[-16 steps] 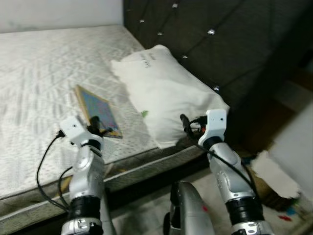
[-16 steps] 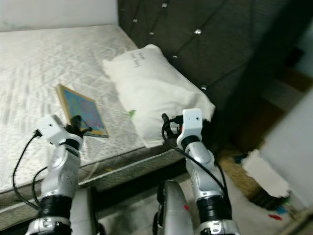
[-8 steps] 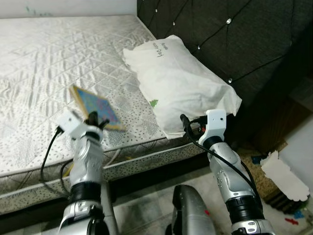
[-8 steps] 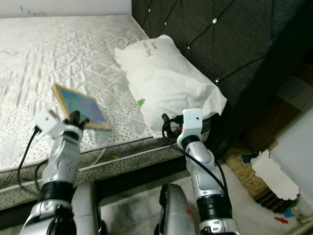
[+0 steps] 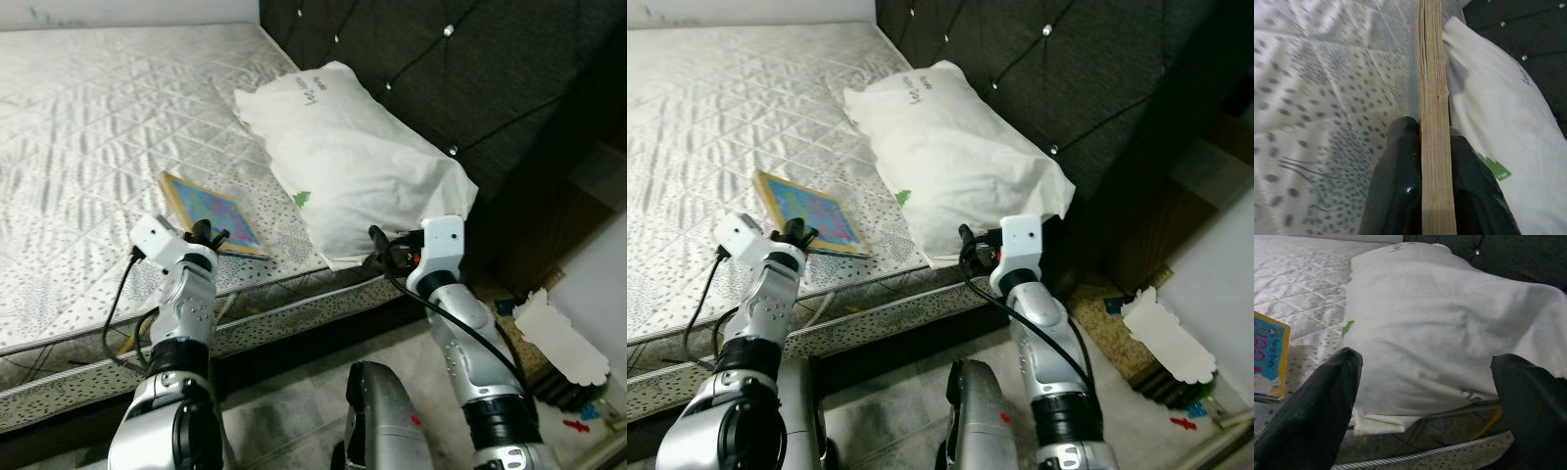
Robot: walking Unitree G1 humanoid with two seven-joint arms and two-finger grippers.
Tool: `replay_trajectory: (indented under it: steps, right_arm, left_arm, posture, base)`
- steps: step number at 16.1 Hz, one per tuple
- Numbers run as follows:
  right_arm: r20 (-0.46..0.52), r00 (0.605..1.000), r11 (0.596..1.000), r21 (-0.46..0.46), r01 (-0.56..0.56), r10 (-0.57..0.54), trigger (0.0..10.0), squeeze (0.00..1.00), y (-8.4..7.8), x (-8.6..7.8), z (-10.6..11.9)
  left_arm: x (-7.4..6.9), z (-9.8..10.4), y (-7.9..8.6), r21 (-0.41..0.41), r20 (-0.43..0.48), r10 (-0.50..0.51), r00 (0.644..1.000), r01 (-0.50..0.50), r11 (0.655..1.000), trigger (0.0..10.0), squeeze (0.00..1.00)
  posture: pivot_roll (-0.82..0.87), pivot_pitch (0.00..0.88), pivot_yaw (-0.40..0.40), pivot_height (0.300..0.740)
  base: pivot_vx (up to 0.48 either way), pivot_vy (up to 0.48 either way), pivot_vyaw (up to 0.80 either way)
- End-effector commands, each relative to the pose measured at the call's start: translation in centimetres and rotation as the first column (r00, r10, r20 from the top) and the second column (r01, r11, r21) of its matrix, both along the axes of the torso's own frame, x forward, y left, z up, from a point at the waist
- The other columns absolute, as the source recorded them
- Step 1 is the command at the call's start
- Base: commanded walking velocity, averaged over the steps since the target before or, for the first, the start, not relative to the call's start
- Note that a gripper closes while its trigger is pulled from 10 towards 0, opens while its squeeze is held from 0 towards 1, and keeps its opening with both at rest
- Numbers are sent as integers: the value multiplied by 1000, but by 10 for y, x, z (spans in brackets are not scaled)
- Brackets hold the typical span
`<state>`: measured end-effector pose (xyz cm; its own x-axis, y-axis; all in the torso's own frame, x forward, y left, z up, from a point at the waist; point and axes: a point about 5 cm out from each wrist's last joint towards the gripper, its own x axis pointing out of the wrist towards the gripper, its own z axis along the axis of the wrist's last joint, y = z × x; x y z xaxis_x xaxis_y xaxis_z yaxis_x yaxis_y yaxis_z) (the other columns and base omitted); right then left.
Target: Clean up the room
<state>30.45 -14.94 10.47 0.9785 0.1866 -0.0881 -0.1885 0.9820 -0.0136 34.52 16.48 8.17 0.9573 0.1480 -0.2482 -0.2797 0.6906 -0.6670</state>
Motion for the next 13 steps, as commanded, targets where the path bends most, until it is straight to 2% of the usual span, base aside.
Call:
replay_trajectory:
  steps: [1,4,7,13]
  right_arm:
    - [16,1000,1000,-11,13,-13,10000,0,-9,-1,6]
    - [19,1000,999,-33,10,-10,10000,0,-17,-4,10]
    - [13,1000,998,-57,8,-7,10000,0,-22,-7,11]
    - [9,1000,998,-68,13,-12,10000,0,-26,-8,13]
  left_arm:
    - [8,12,-8,-10,52,-25,998,26,1000,10000,0]
    - [12,11,-11,-38,59,-34,998,36,999,10000,0]
    - [15,9,-12,-66,54,-35,998,39,997,10000,0]
    - [18,6,1,-82,67,-32,997,37,996,10000,0]
  posture:
    - [-201,27,-99,526]
    - [-221,30,-108,501]
    - [-235,30,-111,501]
    - [-252,26,-111,501]
  base:
    - [0,0,0]
    - [0,0,0]
    - [0,0,0]
    - [0,0,0]
